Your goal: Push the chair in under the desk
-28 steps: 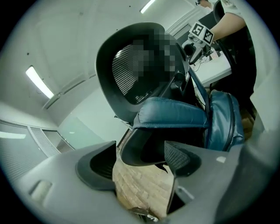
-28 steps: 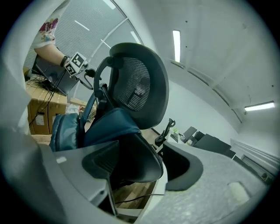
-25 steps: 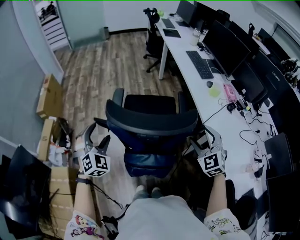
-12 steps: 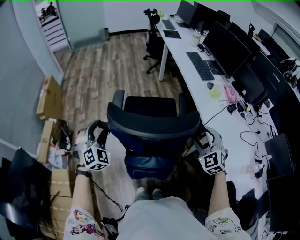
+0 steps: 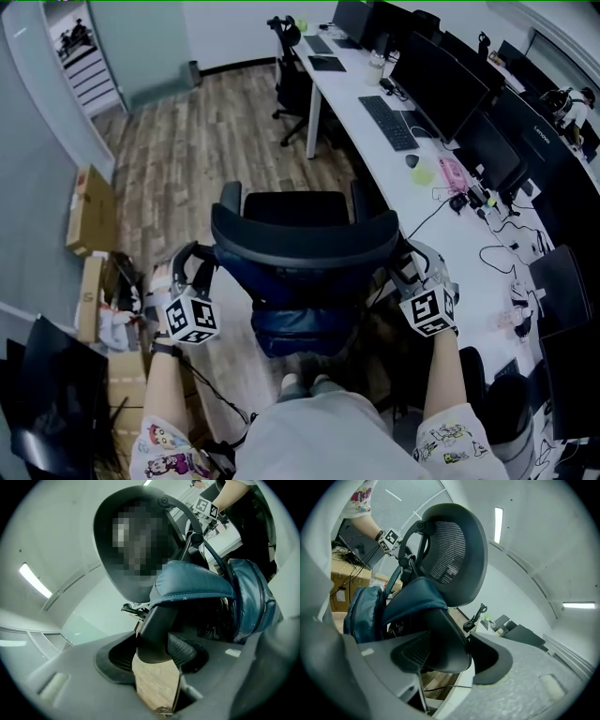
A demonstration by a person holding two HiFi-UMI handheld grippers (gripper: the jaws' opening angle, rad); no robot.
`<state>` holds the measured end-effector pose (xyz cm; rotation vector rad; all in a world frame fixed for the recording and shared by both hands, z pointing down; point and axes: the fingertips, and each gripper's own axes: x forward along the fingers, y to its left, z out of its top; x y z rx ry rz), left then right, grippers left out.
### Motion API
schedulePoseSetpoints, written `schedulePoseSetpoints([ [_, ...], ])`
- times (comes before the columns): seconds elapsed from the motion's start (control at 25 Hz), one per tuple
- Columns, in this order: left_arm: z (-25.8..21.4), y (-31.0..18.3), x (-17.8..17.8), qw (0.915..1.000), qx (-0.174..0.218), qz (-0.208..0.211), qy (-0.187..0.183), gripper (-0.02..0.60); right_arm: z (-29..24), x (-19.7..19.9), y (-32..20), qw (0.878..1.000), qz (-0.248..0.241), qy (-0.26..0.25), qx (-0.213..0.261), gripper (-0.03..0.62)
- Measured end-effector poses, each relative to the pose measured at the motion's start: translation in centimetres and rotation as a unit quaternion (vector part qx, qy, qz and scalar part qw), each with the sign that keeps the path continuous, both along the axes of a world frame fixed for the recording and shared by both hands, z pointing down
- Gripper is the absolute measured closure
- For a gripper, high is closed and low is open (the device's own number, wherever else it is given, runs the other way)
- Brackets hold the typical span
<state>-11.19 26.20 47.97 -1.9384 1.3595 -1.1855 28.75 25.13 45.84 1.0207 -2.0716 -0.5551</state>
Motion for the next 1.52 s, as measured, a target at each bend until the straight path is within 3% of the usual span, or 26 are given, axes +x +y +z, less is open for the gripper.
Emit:
schedulePoseSetpoints([
  [0.52, 0.0, -2.2, -0.5, 0.9999, -0.001, 0.013, -0.001, 0.359, 0.1, -0.5, -1.1, 1.0, 0.014, -0.002, 0.003, 0.341],
  [1.52, 0.2, -13.1, -2.2, 0.9994, -0.02, -0.024, -0.012, 0.359, 0.4, -1.8, -12.4, 1.0, -0.006, -0.006, 0.006, 0.353],
])
